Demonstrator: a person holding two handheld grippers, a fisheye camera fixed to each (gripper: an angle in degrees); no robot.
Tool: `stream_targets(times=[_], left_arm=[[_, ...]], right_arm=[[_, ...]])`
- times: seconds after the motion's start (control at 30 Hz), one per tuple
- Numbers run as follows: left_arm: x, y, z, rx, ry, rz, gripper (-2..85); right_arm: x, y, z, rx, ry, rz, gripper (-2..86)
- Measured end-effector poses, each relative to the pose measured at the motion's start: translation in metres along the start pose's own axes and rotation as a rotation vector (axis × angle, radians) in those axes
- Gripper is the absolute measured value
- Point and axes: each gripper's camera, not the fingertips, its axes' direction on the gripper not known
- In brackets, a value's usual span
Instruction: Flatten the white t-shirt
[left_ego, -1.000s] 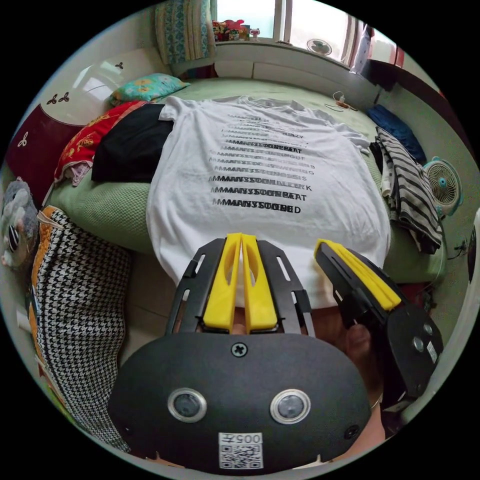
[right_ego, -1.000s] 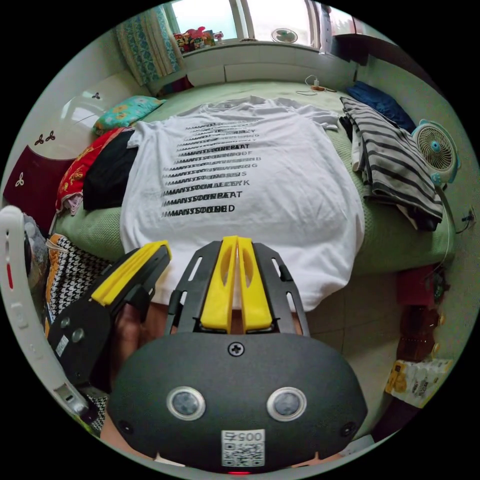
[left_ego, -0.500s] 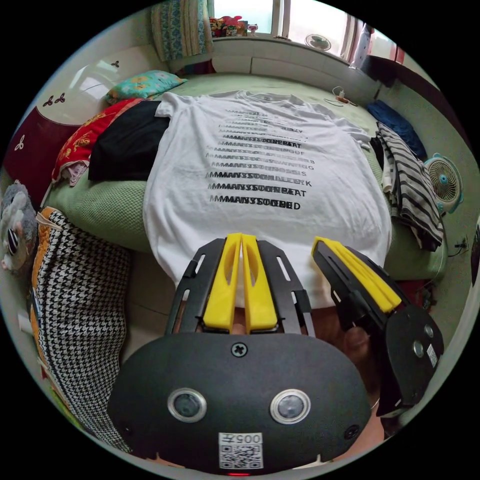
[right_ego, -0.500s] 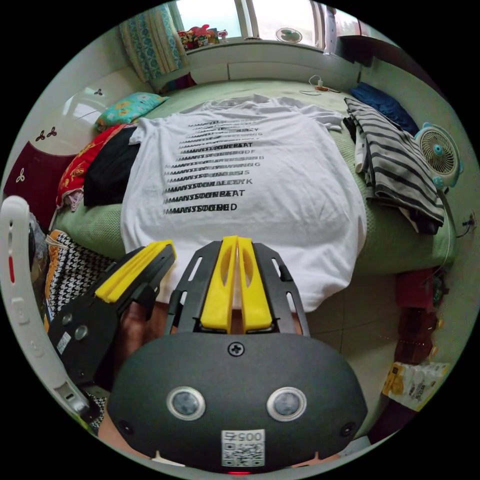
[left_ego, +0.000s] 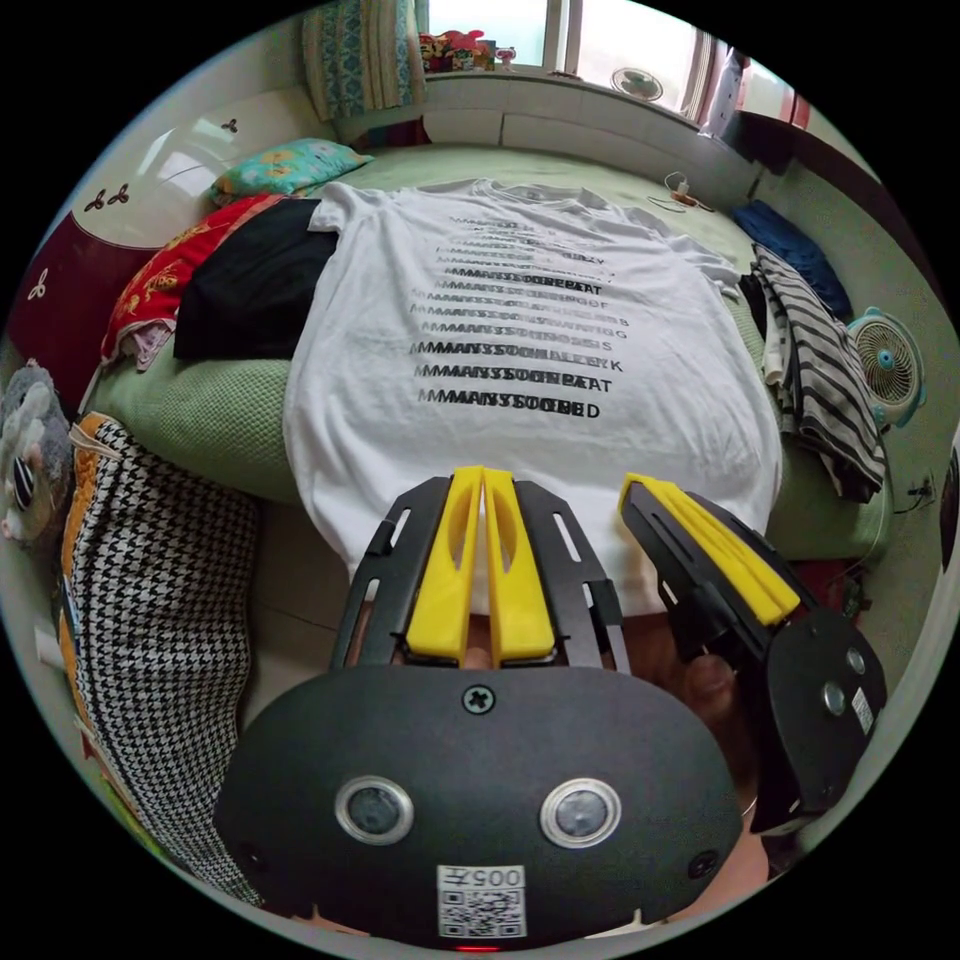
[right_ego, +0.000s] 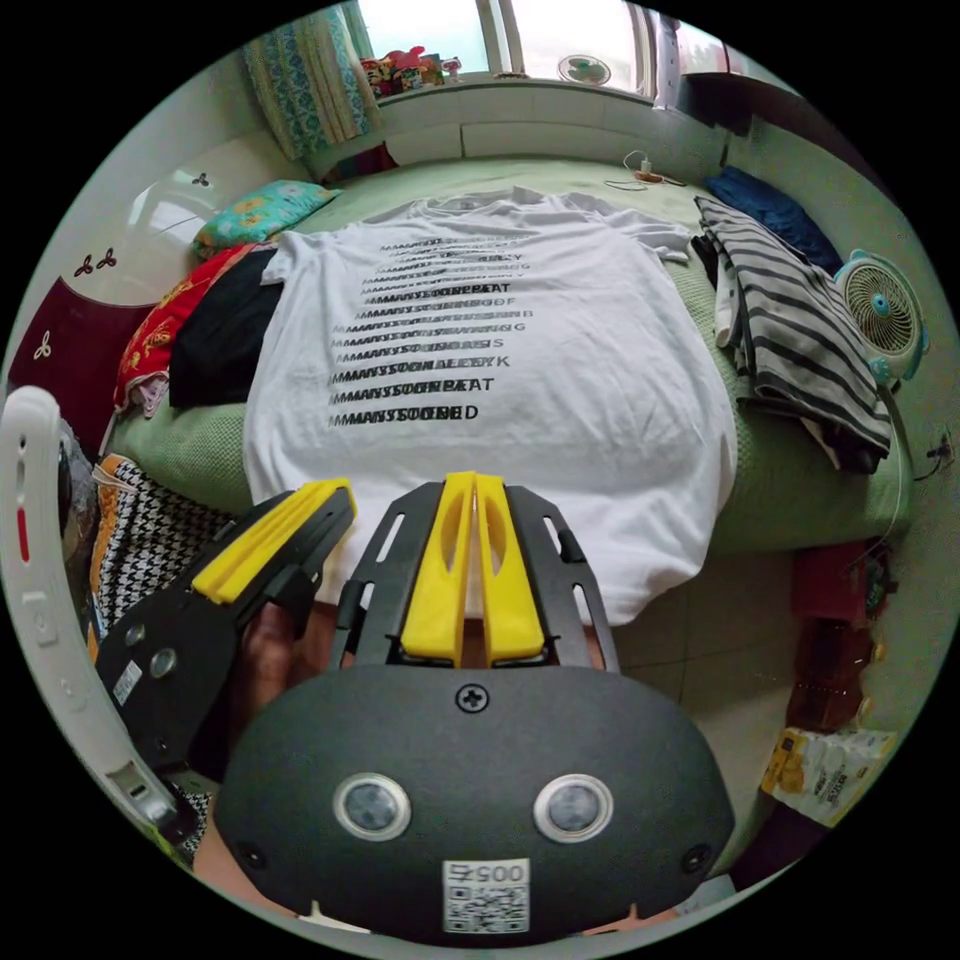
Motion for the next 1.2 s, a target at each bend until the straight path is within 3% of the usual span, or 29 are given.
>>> stream_targets(times=[1.2], left_arm=[[-0.017, 0.008, -0.001, 0.062, 0.013, -0.002, -0.2]], right_arm=[[0.009, -0.009, 0.009, -0.004, 0.004, -0.012, -1.2]])
